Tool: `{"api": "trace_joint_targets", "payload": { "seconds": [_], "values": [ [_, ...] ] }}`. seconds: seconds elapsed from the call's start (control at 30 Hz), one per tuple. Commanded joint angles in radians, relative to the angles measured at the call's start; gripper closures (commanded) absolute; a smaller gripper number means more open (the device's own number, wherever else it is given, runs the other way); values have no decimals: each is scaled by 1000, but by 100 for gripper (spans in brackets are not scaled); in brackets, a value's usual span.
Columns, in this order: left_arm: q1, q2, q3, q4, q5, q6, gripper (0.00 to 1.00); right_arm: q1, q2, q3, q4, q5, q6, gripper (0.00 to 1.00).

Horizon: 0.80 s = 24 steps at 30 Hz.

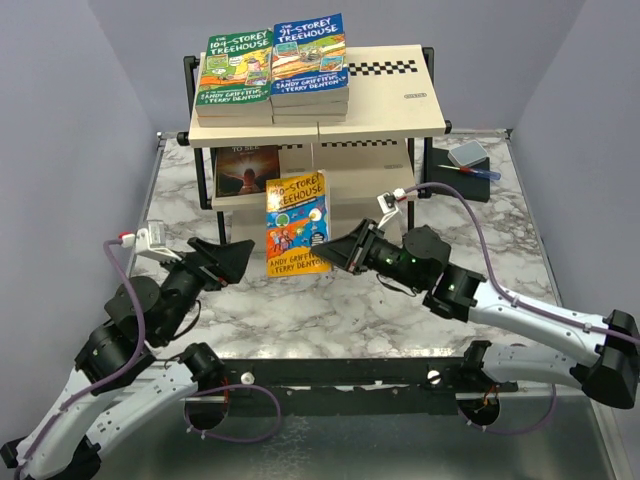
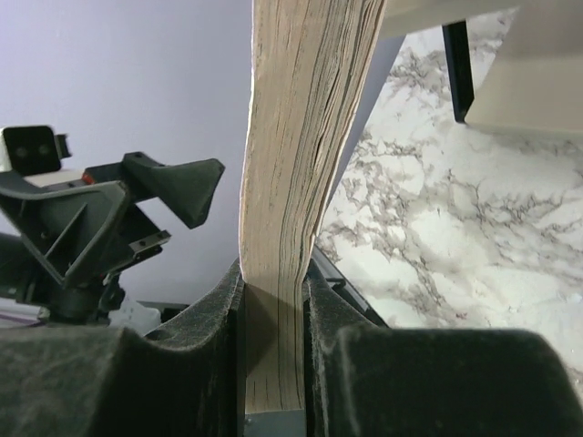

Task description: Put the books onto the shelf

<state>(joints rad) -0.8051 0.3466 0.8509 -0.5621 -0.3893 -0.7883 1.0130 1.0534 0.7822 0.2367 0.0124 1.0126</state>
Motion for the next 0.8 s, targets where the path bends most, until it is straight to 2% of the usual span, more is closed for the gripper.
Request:
{"api": "trace_joint_targets", "payload": {
  "seconds": [0.0, 0.17, 0.43, 0.77],
  "values": [
    [5, -1, 85, -117, -146, 203, 1, -19, 82, 107, 116, 32, -25, 99],
    [4, -47, 101, -108, -182, 278, 1, -66, 197, 156, 240, -52, 23, 99],
    [3, -145, 31, -54, -158, 326, 1, -134, 402, 271, 394, -143, 85, 100],
    [3, -211, -51, -28, -141, 321, 1, -209, 648, 537, 354, -225, 123, 99]
  ]
}}
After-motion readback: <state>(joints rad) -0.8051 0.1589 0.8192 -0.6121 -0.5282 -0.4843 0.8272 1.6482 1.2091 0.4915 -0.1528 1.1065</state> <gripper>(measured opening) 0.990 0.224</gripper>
